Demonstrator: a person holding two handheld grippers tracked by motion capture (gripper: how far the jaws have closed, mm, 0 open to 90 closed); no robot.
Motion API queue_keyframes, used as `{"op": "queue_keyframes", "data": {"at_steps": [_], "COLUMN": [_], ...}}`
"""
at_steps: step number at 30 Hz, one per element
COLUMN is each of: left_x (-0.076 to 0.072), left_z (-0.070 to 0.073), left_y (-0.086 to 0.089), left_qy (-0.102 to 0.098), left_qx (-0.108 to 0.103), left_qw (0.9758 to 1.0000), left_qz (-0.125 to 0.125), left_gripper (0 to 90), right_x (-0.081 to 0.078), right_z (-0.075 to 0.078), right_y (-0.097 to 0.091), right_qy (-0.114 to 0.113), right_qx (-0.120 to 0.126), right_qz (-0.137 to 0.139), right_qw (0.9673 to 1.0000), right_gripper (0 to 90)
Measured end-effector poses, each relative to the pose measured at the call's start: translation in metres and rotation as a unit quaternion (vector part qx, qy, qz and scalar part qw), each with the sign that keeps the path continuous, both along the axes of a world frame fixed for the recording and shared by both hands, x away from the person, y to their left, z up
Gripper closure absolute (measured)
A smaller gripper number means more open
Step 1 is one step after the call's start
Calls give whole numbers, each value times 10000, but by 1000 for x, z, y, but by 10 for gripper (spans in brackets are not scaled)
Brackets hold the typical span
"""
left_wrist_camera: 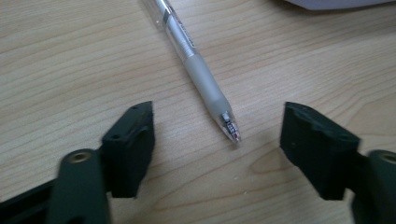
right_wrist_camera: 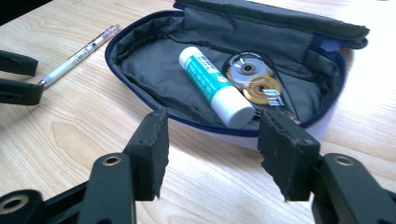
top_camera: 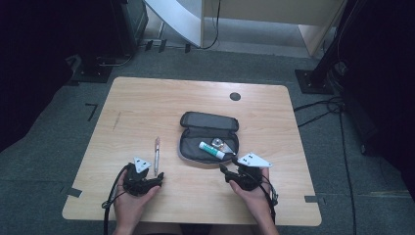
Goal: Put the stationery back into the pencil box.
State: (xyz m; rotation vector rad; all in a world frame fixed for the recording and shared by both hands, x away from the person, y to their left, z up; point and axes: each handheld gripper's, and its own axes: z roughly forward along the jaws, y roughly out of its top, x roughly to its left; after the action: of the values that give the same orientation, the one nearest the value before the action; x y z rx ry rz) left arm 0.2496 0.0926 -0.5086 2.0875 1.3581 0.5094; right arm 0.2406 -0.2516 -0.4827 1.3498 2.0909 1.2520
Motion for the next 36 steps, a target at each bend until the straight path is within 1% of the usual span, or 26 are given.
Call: {"op": "queue_keyframes", "data": {"at_steps": [2, 4, 5, 7, 9, 10, 11, 12, 14, 18, 21, 22, 23, 24, 26, 27, 28, 30, 32, 34, 35, 36], "left_x": [0, 0, 1, 1, 0, 0, 0, -1, -1, -6, -13, -17, -20, -23, -30, -32, -35, -41, -46, -48, -49, -49], "left_z": [1, 1, 1, 2, 2, 2, 2, 2, 2, 2, 2, 2, 1, 1, 1, 2, 2, 3, 4, 4, 4, 3], "left_y": [-2, -5, -7, -10, -10, -9, -7, -5, -2, 4, 8, 9, 11, 13, 16, 17, 17, 15, 11, 6, 4, 1], "left_qy": [-2, -28, -30, -44, -70, -90, -91, -90, -79, -129, -145, -154, -145, -129, -121, -100, -87, -133, -150, -145, -135, -124], "left_qx": [-45, 18, -3, 27, 27, 10, 5, -19, -25, 71, 44, 19, -8, -78, -234, -247, -283, -295, -286, -340, -349, -400], "left_qw": [10000, 10000, 10000, 9999, 9999, 9999, 9999, 9999, 9999, 9998, 9993, 9986, 9982, 9978, 9960, 9951, 9936, 9904, 9865, 9829, 9815, 9797], "left_qz": [3, 54, 77, 88, 99, 139, 125, 122, 59, -156, -355, -505, -581, -652, -851, -952, -1087, -1341, -1607, -1806, -1878, -1959], "left_gripper": [377, 428, 475, 572, 665, 727, 770, 793, 821, 827, 828, 829, 829, 830, 830, 831, 831, 831, 831, 831, 832, 832], "right_x": [-2, -3, -4, -6, -7, -8, -9, -10, -11, -14, -15, -16, -16, -16, -16, -16, -17, -17, -18, -18, -19, -19], "right_z": [0, -1, -1, -2, -3, -3, -4, -4, -4, -4, -5, -6, -6, -6, -7, -7, -7, -7, -7, -7, -7, -7], "right_y": [-5, -9, -12, -17, -21, -23, -25, -27, -30, -35, -37, -38, -38, -38, -38, -37, -37, -37, -36, -35, -35, -35], "right_qy": [-3, -21, -24, -25, -20, -15, -16, -12, -20, -23, -19, -14, -6, -2, 21, 19, 29, 21, 16, 35, 29, 28], "right_qx": [38, 40, 39, 63, 80, 69, 74, 87, 90, 77, 91, 86, 91, 95, 104, 98, 103, 92, 86, 76, 66, 62], "right_qz": [-10, -25, -27, -37, -51, -63, -75, -81, -111, -145, -179, -183, -193, -204, -213, -211, -207, -208, -213, -210, -206, -202], "right_qw": [10000, 10000, 10000, 10000, 10000, 10000, 9999, 9999, 9999, 9999, 9998, 9998, 9998, 9997, 9997, 9997, 9997, 9997, 9997, 9997, 9998, 9998], "right_gripper": [433, 433, 433, 434, 436, 436, 437, 438, 440, 442, 444, 445, 445, 446, 447, 448, 448, 449, 450, 450, 451, 451]}}
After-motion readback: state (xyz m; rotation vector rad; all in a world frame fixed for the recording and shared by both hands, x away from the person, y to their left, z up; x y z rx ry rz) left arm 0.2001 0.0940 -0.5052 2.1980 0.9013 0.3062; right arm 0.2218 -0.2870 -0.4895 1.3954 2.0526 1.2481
